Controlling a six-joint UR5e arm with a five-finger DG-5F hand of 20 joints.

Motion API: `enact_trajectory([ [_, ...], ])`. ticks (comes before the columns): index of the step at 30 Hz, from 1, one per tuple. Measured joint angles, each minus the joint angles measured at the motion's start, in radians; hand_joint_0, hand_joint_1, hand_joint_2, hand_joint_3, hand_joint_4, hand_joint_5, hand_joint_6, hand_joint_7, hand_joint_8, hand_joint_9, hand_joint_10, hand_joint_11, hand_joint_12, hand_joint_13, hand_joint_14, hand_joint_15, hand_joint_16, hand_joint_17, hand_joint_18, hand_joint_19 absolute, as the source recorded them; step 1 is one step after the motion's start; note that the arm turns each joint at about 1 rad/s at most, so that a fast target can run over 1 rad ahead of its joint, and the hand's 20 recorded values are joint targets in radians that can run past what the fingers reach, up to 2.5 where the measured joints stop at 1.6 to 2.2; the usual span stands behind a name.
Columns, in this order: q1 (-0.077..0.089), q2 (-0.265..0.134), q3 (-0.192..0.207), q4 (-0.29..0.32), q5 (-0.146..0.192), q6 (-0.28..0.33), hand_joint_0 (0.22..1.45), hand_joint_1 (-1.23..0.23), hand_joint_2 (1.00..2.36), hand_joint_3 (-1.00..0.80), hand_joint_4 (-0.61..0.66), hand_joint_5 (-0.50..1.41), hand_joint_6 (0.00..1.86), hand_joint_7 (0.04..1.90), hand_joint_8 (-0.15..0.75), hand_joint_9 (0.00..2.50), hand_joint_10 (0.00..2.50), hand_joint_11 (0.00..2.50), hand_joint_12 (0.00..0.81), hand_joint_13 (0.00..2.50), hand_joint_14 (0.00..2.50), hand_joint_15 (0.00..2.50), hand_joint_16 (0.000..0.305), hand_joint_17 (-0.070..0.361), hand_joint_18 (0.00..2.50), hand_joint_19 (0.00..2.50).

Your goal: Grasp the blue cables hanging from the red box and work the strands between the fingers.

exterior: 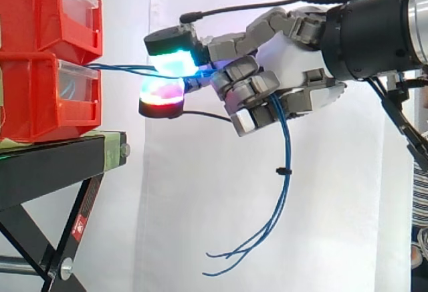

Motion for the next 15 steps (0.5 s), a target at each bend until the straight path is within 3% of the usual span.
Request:
enact_trajectory([
  [7, -0.005, 0.004, 0.005, 0.048, 0.001, -0.092, 0.95, -0.63, 1.02, -0.24, 0.22, 0.40, 0.01, 1.30, 0.473, 0.66, 2.50, 2.50, 0.514, 1.04, 2.50, 1.65, 0.059, 0.133, 1.36, 0.75],
  [9, -0.007, 0.004, 0.005, 0.064, 0.000, -0.110, 0.90, -0.64, 1.02, -0.34, 0.22, 0.40, 0.01, 1.30, 0.480, 0.66, 2.50, 2.50, 0.523, 1.03, 2.50, 1.67, 0.060, 0.136, 1.35, 0.72],
  [12, -0.010, 0.004, 0.006, 0.096, -0.001, -0.145, 0.86, -0.64, 1.02, -0.55, 0.20, 0.38, 0.01, 1.31, 0.479, 0.64, 2.50, 2.50, 0.514, 0.99, 2.50, 1.72, 0.054, 0.121, 1.30, 0.87],
  [15, -0.014, 0.004, 0.006, 0.127, -0.003, -0.180, 0.86, -0.64, 1.02, -0.59, 0.20, 0.40, 0.01, 1.34, 0.477, 0.63, 2.50, 2.50, 0.510, 0.98, 2.50, 1.68, 0.053, 0.120, 1.31, 0.86],
])
